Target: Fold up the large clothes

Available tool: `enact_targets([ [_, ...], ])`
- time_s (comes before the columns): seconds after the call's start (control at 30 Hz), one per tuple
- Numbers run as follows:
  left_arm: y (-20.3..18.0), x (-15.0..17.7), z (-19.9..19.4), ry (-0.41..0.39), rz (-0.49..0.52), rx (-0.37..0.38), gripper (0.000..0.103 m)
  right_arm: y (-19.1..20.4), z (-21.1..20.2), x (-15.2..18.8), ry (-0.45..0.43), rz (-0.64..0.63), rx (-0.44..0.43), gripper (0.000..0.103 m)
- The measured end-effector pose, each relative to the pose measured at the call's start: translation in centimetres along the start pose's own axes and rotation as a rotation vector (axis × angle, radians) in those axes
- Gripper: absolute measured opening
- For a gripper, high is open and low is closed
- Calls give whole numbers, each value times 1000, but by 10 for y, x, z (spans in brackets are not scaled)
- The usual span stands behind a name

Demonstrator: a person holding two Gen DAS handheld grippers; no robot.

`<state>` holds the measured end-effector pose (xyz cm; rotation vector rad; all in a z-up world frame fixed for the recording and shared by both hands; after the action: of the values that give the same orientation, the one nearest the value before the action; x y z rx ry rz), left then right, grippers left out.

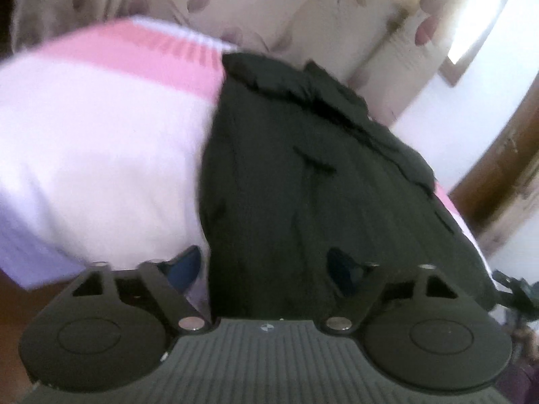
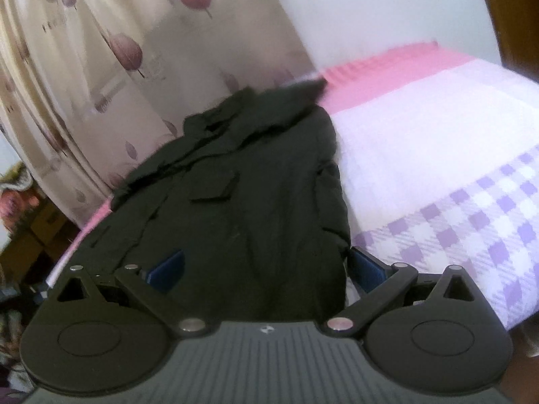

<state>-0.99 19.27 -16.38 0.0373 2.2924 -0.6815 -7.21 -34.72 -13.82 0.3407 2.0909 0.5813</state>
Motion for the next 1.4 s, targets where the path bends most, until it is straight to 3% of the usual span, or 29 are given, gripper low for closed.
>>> enact_targets([
  [0.2, -12, 6, 1, 2, 36, 37, 50, -18, -12, 6, -81, 72, -95, 103],
  [0.47, -5, 7, 1, -21, -39, 88, 47, -27, -21, 17, -21, 156, -169, 102],
  [0.53, -7, 6, 1, -18, -33, 97, 56, -19, -21, 21, -6, 132, -182, 87],
  [0.6, -7, 6, 2, -18, -47, 108, 60, -13, -16, 23, 15, 115, -180, 42],
  [0.7, -8, 6, 4, -16, -44, 84, 56, -16, -8, 22, 24, 139, -159, 30],
  [0.73, -9, 6, 3, -19, -34, 59, 48, -17, -6, 21, 24, 142, -161, 29],
  [0.77, -10, 5, 2, -21, -21, 37, 28, -17, -6, 21, 23, 149, -165, 28],
  [0.8, -11, 4, 1, -20, -15, 34, 19, -16, -6, 20, 22, 157, -174, 27],
  [0.97, -14, 0, -3, -25, 22, 28, 18, -11, -8, 17, 24, 127, -188, 27],
  [1.03, -11, 3, -1, -19, 5, 35, 24, -11, -6, 18, 41, 104, -171, 29],
  [1.1, -8, 5, 1, -17, -20, 28, 40, -13, -3, 18, 49, 127, -170, 37],
  [1.17, -8, 5, 3, -26, -26, 29, 40, -16, -2, 19, 34, 182, -198, 43],
  [1.2, -9, 5, 4, -24, -26, 24, 35, -16, -1, 18, 28, 194, -200, 43],
  [1.23, -10, 5, 5, -20, -22, 13, 20, -16, 0, 18, 28, 191, -195, 43],
  [1.27, -11, 4, 5, -15, -19, 12, 18, -12, 2, 18, 31, 179, -189, 41],
  [1.3, -13, 3, 3, -19, -20, 11, 15, -9, 4, 18, 36, 164, -184, 30],
  [1.4, -22, -4, -7, -41, 2, -12, 13, -3, 7, 15, 49, 140, -154, 18],
])
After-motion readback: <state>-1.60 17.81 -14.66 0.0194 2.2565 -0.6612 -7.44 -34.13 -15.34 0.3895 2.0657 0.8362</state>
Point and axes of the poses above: each gripper's, at about its wrist camera, not at the fingertips, and z roughly the way its jaws point, y to its left, x to its underside, the point moved 5 cm from there along z, roughly the way its jaws point, and after that the axes turned 1 degree about x, right-handed, at the moved point
